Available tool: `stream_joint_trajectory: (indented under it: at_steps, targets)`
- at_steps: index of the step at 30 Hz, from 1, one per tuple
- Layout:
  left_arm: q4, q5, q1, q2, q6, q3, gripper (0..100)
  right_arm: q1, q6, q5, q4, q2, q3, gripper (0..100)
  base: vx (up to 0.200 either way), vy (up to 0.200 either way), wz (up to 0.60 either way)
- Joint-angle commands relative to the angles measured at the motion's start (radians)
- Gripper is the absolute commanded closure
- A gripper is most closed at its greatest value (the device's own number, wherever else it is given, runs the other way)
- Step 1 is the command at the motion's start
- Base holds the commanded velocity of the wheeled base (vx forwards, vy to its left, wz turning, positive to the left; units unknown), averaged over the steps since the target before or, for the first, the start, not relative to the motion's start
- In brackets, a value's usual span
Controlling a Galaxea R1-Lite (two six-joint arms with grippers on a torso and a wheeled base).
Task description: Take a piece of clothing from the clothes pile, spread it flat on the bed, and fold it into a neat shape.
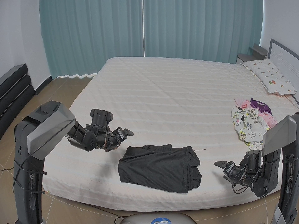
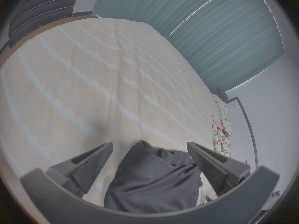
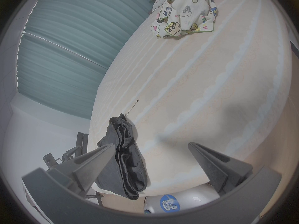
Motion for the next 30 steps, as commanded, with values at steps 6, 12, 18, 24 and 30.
stream_joint_trajectory:
  at_steps: [6, 12, 18, 24, 30]
  targets:
    - [-0.001, 0.031, -0.032, 0.102, 0.028, -0.059, 0, 0.005, 0.0, -0.002, -0.018, 0.004, 0.001, 0, 0.0, 0.0, 0.0]
    - [0.003, 0.031, -0.037, 0.107, 0.028, -0.06, 0, 0.005, 0.0, -0.002, -0.018, 0.004, 0.001, 0, 0.0, 0.0, 0.0]
    - [0.008, 0.029, -0.046, 0.121, 0.056, -0.06, 100, 0.005, 0.0, -0.002, -0.018, 0.004, -0.001, 0, 0.0, 0.0, 0.0]
    - [0.006, 0.031, -0.045, 0.124, 0.054, -0.063, 100, 0.005, 0.0, 0.0, -0.018, 0.004, -0.001, 0, 0.0, 0.0, 0.0]
    - [0.003, 0.037, -0.043, 0.125, 0.05, -0.068, 100, 0.005, 0.0, -0.002, -0.018, 0.004, 0.001, 0, 0.0, 0.0, 0.0]
